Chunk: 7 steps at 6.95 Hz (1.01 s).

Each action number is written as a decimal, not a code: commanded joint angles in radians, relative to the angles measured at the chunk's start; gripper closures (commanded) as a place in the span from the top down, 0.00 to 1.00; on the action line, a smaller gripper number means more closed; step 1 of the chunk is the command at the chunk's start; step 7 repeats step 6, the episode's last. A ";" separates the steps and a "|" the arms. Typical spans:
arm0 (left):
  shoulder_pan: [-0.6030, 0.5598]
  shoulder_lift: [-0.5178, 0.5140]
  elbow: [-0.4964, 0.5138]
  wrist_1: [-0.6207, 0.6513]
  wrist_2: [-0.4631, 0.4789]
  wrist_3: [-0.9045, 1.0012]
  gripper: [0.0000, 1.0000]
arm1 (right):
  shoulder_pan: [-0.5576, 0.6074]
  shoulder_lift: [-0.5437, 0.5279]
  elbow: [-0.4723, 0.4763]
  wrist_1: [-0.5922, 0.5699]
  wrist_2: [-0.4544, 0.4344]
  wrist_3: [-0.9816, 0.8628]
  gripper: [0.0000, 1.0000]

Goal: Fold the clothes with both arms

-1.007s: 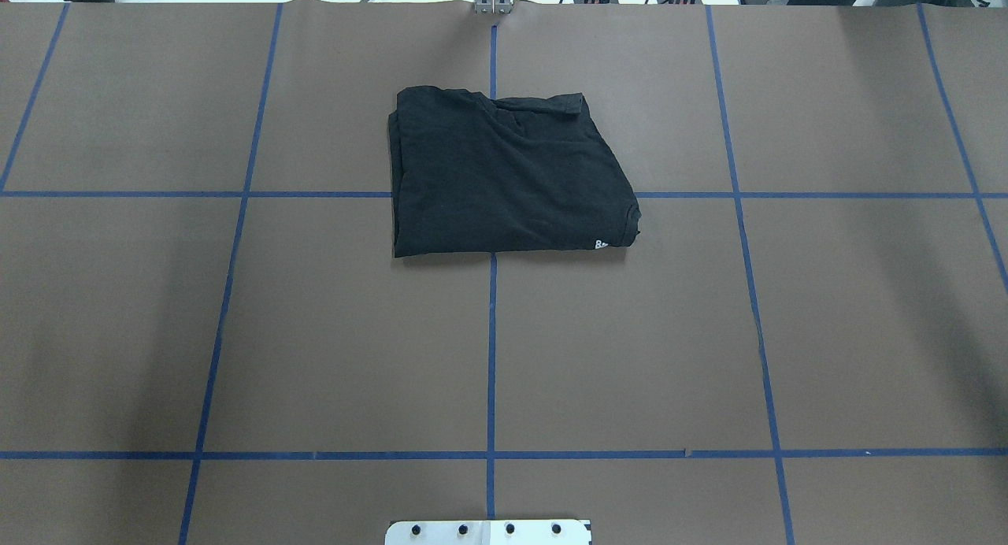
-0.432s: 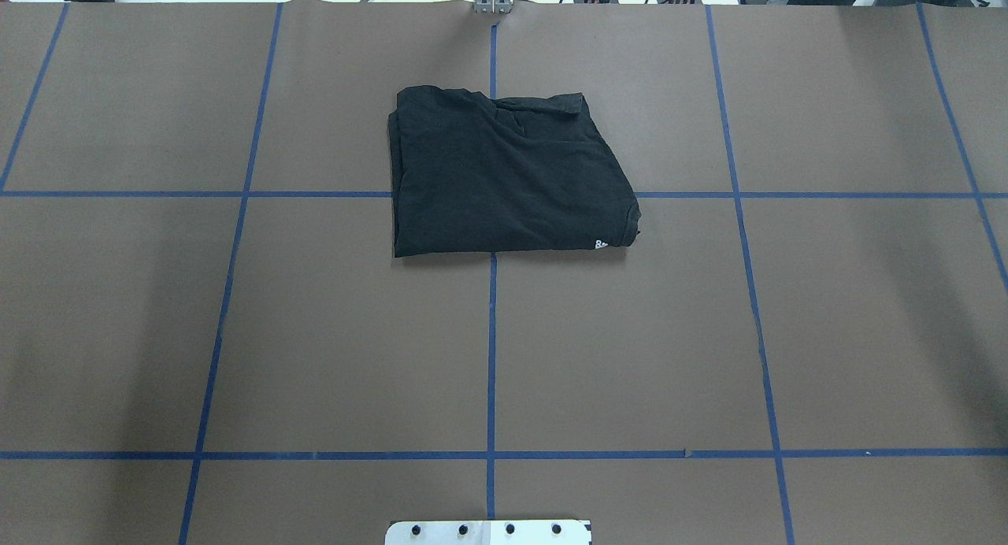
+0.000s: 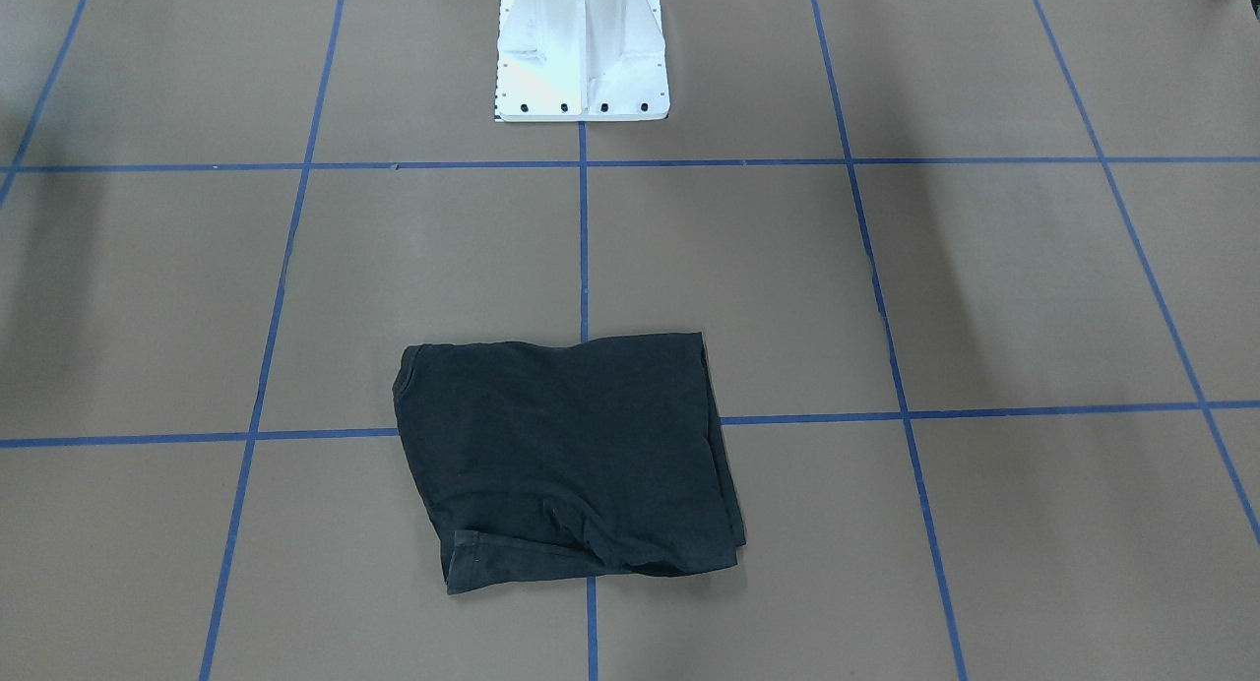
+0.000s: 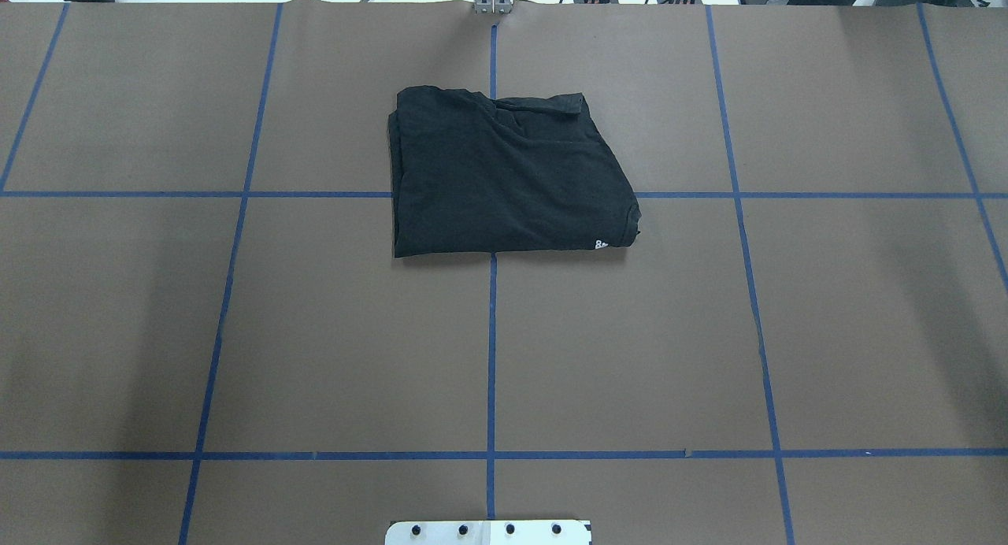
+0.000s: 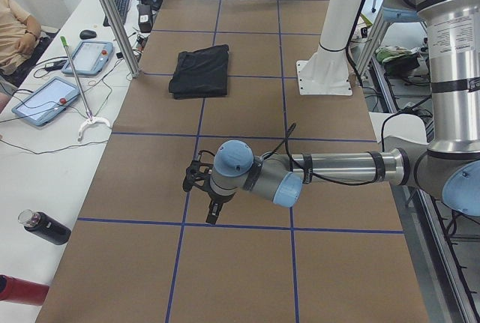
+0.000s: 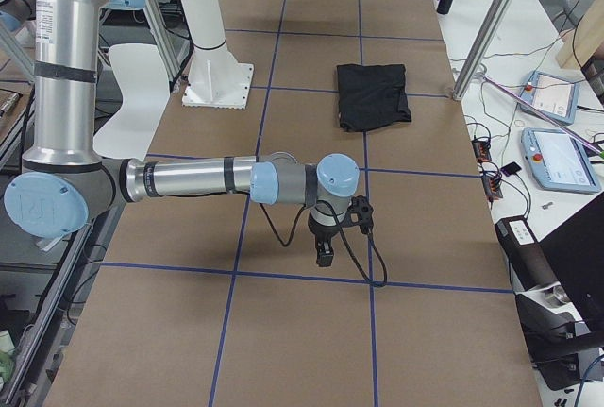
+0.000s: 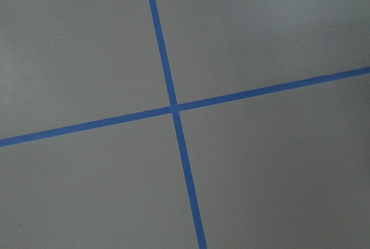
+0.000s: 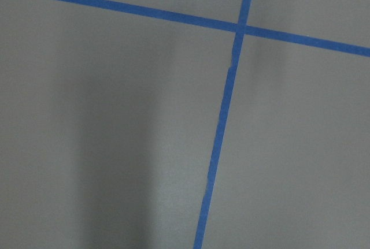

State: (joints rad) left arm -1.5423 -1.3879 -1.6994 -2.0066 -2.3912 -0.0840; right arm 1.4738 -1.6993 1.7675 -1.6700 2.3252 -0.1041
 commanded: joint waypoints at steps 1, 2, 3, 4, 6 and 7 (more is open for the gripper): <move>0.002 -0.010 -0.003 0.000 0.000 0.000 1.00 | 0.000 -0.002 -0.029 0.012 -0.001 -0.002 1.00; 0.002 -0.008 -0.005 0.000 -0.002 0.000 1.00 | 0.000 0.007 -0.045 0.012 -0.006 0.001 1.00; 0.002 -0.008 -0.005 -0.001 -0.002 0.000 1.00 | 0.000 0.009 -0.045 0.013 -0.003 -0.002 1.00; 0.002 -0.008 -0.003 -0.001 -0.002 0.000 1.00 | -0.001 0.012 -0.043 0.015 -0.006 -0.002 1.00; 0.004 -0.010 0.000 -0.001 -0.002 0.000 1.00 | -0.001 0.024 -0.048 0.015 -0.006 0.000 1.00; 0.004 -0.010 0.000 -0.001 -0.002 0.000 1.00 | -0.001 0.024 -0.048 0.015 -0.006 0.000 1.00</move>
